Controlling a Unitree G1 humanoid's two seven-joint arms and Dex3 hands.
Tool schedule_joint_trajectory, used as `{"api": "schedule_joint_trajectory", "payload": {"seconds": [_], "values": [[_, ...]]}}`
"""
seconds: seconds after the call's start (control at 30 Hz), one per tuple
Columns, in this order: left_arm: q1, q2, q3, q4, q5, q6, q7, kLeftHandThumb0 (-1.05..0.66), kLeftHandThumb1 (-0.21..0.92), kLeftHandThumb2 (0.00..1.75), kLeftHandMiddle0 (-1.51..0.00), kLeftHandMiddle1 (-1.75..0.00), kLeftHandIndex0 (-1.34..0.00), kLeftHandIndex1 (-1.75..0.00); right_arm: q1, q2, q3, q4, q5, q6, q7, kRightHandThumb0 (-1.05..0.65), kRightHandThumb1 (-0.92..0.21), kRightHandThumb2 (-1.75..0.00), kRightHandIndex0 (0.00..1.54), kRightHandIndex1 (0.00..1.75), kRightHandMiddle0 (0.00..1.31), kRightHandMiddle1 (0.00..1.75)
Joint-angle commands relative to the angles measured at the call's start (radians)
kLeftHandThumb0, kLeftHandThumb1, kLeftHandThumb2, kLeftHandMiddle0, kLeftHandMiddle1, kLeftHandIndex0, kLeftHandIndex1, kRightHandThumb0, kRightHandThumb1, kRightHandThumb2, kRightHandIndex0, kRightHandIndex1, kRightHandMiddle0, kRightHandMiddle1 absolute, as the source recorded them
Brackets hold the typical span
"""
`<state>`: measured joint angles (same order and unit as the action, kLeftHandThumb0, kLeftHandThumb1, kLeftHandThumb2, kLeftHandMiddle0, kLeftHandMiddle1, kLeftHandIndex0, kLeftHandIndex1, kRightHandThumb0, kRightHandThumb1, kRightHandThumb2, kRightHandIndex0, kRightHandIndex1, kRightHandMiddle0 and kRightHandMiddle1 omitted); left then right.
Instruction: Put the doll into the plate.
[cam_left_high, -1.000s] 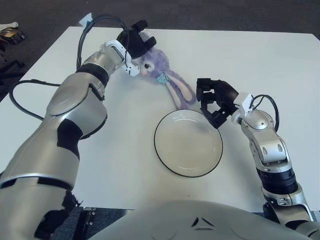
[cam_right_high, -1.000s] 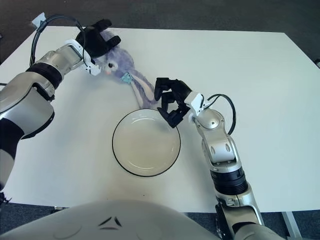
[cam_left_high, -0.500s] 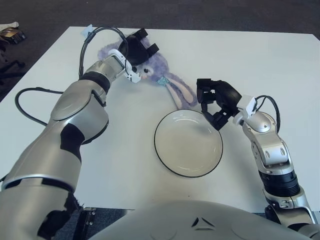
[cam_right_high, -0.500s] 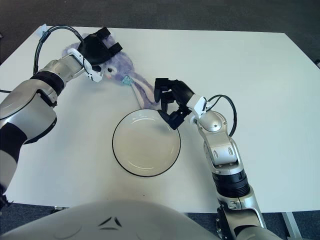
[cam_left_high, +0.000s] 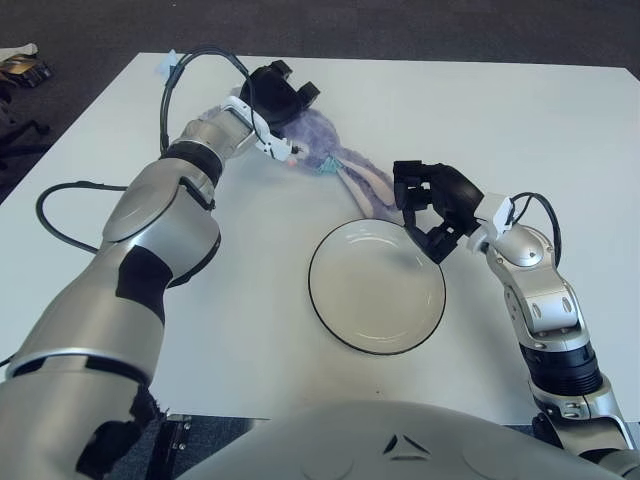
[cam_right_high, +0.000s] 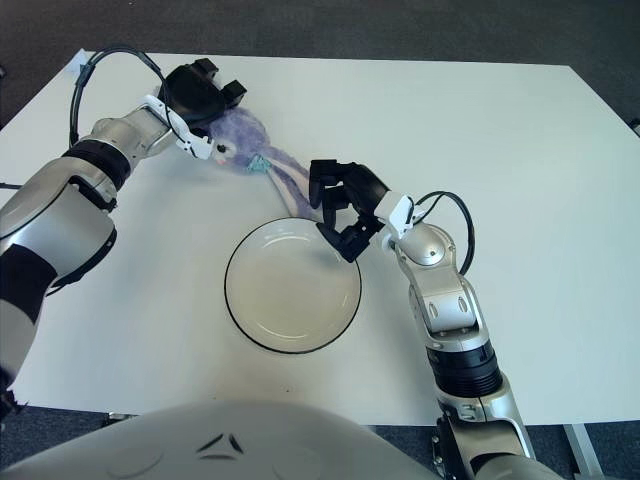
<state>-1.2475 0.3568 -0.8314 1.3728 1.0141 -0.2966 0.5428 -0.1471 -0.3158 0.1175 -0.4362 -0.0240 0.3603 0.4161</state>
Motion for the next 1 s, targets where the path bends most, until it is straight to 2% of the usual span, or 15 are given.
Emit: {"api": "schedule_joint_trajectory", "payload": {"seconds": [0.0, 0.27, 0.3, 0.4, 0.63, 0.87, 0.97], "values": [[0.013, 0.0, 0.037, -0.004, -0.043, -0.034, -0.052, 0.0, 0.07, 1.56, -0.85, -1.62, -0.56, -1.75, 0.01, -0.007, 0.004, -0.018, -0.004, -0.01, -0.008, 0.0, 0.14, -1.75, 1.03, 1.51, 0.74, 1.75], [0.018, 0.004, 0.103, -0.009, -0.111, -0.056, -0.151, 0.0, 0.04, 1.53, -0.94, -1.45, -0.59, -1.75, 0.011, -0.013, 0.006, -0.03, -0.007, 0.009, -0.003, 0.0, 0.14, -1.75, 1.03, 1.51, 0.74, 1.75], [0.018, 0.014, 0.124, -0.022, -0.135, -0.078, -0.177, 0.0, 0.04, 1.54, -0.94, -1.44, -0.6, -1.75, 0.013, -0.014, 0.006, -0.034, -0.007, 0.013, -0.004, 0.0, 0.14, -1.75, 1.03, 1.51, 0.74, 1.75], [0.018, 0.028, 0.163, -0.05, -0.179, -0.114, -0.23, 0.0, 0.01, 1.56, -0.96, -1.43, -0.62, -1.75, 0.019, -0.013, 0.004, -0.041, -0.003, 0.019, -0.005, 0.0, 0.14, -1.75, 1.02, 1.51, 0.74, 1.75], [0.023, 0.015, 0.228, -0.07, -0.253, -0.079, -0.374, 0.0, -0.01, 1.61, -0.94, -1.53, -0.63, -1.75, 0.026, -0.004, -0.001, -0.04, 0.017, 0.025, -0.003, 0.0, 0.14, -1.75, 1.02, 1.52, 0.74, 1.75], [0.03, 0.009, 0.288, -0.096, -0.324, -0.066, -0.504, -0.01, 0.02, 1.49, -0.99, -1.27, -0.66, -1.75, 0.029, 0.001, -0.004, -0.033, 0.032, 0.017, 0.0, 0.0, 0.14, -1.75, 1.02, 1.51, 0.74, 1.75], [0.036, 0.009, 0.311, -0.107, -0.352, -0.071, -0.551, -0.01, 0.03, 1.47, -0.99, -1.22, -0.69, -1.75, 0.03, 0.002, -0.001, -0.033, 0.031, 0.016, -0.003, 0.0, 0.14, -1.75, 1.02, 1.51, 0.74, 1.75]]}}
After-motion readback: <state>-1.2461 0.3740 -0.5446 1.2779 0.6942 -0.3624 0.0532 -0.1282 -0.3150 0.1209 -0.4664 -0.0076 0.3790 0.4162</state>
